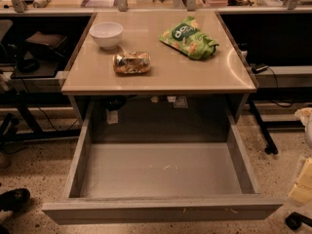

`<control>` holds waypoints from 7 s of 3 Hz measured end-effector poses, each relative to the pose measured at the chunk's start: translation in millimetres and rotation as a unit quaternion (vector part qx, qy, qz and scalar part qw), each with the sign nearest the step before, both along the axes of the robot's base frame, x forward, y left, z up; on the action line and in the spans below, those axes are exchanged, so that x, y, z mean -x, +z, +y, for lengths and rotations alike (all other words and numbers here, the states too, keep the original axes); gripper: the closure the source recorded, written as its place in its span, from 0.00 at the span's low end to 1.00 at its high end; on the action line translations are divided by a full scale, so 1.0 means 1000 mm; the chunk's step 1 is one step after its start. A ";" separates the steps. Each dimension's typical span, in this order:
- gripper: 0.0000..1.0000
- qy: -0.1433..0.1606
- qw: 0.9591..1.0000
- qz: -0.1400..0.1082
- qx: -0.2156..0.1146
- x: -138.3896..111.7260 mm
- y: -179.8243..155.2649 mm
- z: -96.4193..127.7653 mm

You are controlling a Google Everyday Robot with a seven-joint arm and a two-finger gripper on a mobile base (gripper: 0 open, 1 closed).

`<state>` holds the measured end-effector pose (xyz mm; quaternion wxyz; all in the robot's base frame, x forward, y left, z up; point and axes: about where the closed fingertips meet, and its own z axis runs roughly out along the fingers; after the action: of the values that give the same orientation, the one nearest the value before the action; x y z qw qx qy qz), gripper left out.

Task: Close top drawer

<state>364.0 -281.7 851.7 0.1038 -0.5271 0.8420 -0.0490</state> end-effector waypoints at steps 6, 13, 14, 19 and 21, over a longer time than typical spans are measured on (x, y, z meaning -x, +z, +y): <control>0.00 0.123 0.990 -0.011 0.072 0.150 -0.220 -0.005; 0.00 0.199 0.961 0.120 0.149 0.025 -0.193 0.043; 0.00 0.143 0.970 0.099 0.171 0.077 -0.157 0.048; 0.00 0.232 0.964 0.104 0.079 0.036 -0.254 0.049; 0.00 0.237 0.964 0.106 0.053 -0.003 -0.255 0.047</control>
Offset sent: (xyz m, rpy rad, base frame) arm -0.1432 0.0267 -0.1401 -0.0036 -0.4011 0.3351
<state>367.5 -235.0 596.9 -0.0057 -0.7187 0.6952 -0.0108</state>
